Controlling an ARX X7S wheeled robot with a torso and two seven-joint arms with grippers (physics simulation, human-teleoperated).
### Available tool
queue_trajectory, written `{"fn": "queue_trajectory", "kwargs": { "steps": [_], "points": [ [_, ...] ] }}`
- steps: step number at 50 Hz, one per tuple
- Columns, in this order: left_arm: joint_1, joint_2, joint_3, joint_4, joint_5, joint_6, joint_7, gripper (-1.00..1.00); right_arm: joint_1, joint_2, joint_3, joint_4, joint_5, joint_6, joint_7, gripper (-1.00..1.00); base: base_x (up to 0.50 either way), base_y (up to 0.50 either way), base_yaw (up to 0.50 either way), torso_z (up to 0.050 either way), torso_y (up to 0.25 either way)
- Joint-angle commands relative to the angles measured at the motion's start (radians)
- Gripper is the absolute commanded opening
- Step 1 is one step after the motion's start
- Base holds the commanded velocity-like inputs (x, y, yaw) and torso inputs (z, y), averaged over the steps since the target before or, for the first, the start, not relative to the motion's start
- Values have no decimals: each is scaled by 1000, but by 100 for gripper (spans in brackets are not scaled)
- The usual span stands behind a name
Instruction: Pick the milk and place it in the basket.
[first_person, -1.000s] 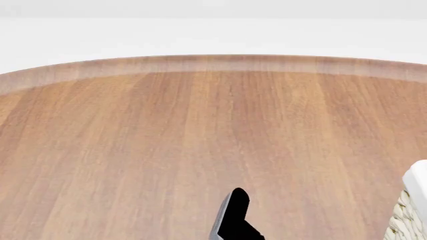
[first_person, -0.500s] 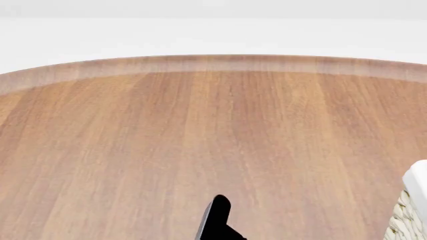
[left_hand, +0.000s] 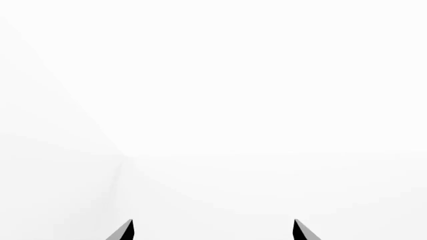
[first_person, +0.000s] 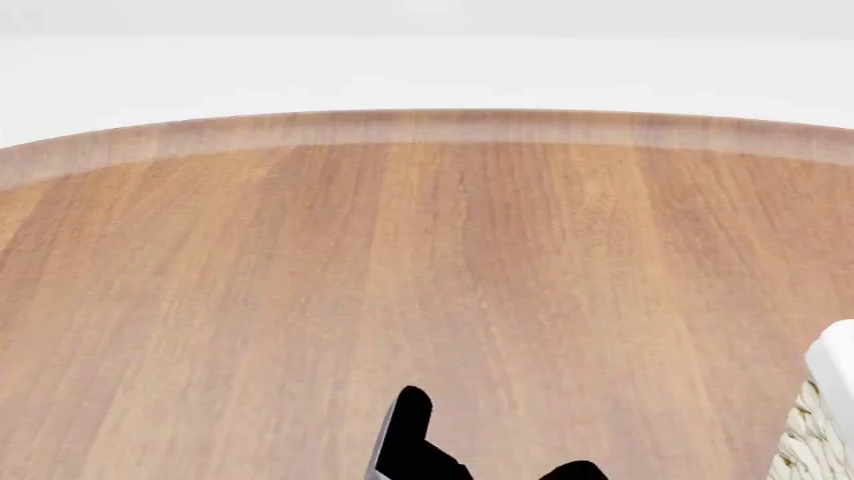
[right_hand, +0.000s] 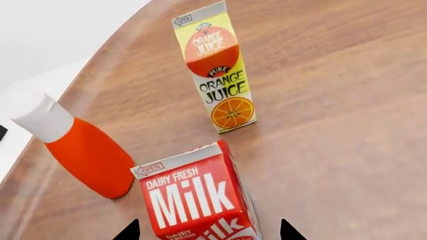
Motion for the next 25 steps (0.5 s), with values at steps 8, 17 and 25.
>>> {"fn": "queue_trajectory", "kwargs": {
  "steps": [8,17,25],
  "points": [
    [15,17,-28,-1,15,10,21,100,48,-92,-30,183,-36,-94,-74,100,0,0,0,0,0],
    [19,13,-36,1,12,12,18,100,53,-118,-46,248,-39,-132,-93,100,0,0,0,0,0],
    [18,9,-40,-1,6,14,15,100,60,-139,-58,307,-41,-161,-105,100,0,0,0,0,0]
  ]
}}
